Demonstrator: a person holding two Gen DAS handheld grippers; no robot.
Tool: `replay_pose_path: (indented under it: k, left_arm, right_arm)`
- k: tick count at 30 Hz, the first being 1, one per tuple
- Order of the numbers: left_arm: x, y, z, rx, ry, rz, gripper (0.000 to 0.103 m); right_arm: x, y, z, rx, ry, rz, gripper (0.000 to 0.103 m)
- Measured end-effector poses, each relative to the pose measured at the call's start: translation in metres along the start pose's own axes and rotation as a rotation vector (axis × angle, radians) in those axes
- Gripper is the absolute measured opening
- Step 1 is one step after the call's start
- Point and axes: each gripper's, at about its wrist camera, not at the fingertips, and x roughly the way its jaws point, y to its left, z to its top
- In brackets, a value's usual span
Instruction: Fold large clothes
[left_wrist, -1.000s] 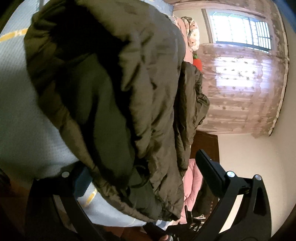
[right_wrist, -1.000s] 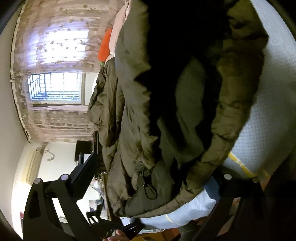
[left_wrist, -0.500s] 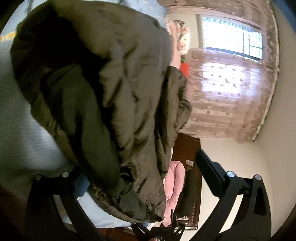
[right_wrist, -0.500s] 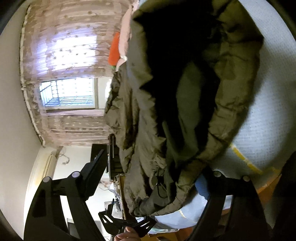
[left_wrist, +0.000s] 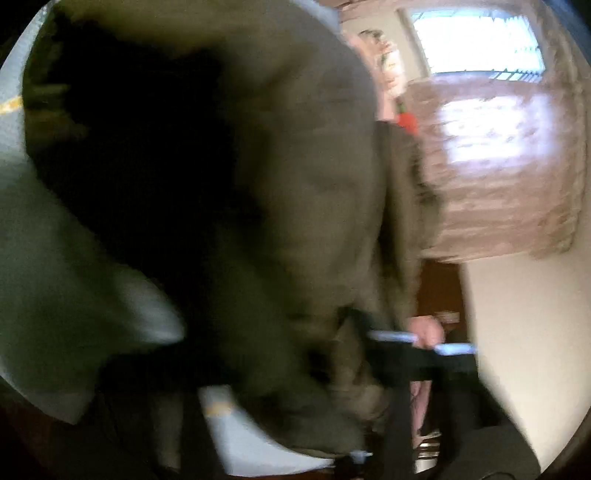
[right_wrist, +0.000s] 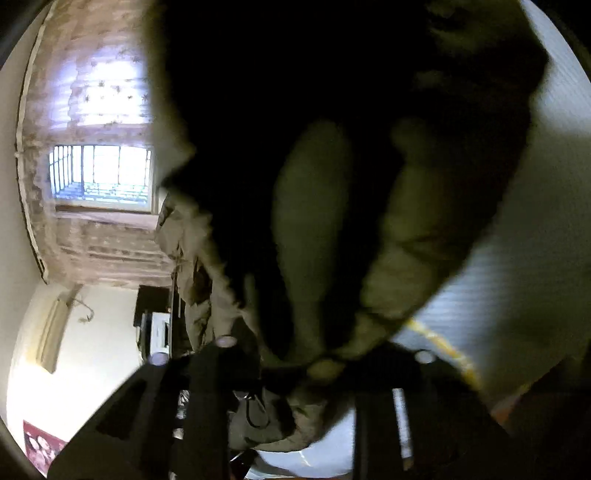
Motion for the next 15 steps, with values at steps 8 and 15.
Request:
replay_pose_path:
  k: [8, 15]
  left_arm:
    - [-0.01, -0.018, 0.0, 0.08, -0.022, -0.015, 0.009]
    - [-0.019, -0.03, 0.003, 0.096, -0.03, -0.012, 0.008]
  right_arm:
    - [-0.008, 0.02, -0.002, -0.018, -0.014, 0.04, 0.011]
    - [-0.01, 0.03, 0.001, -0.001, -0.011, 0.082, 0.011]
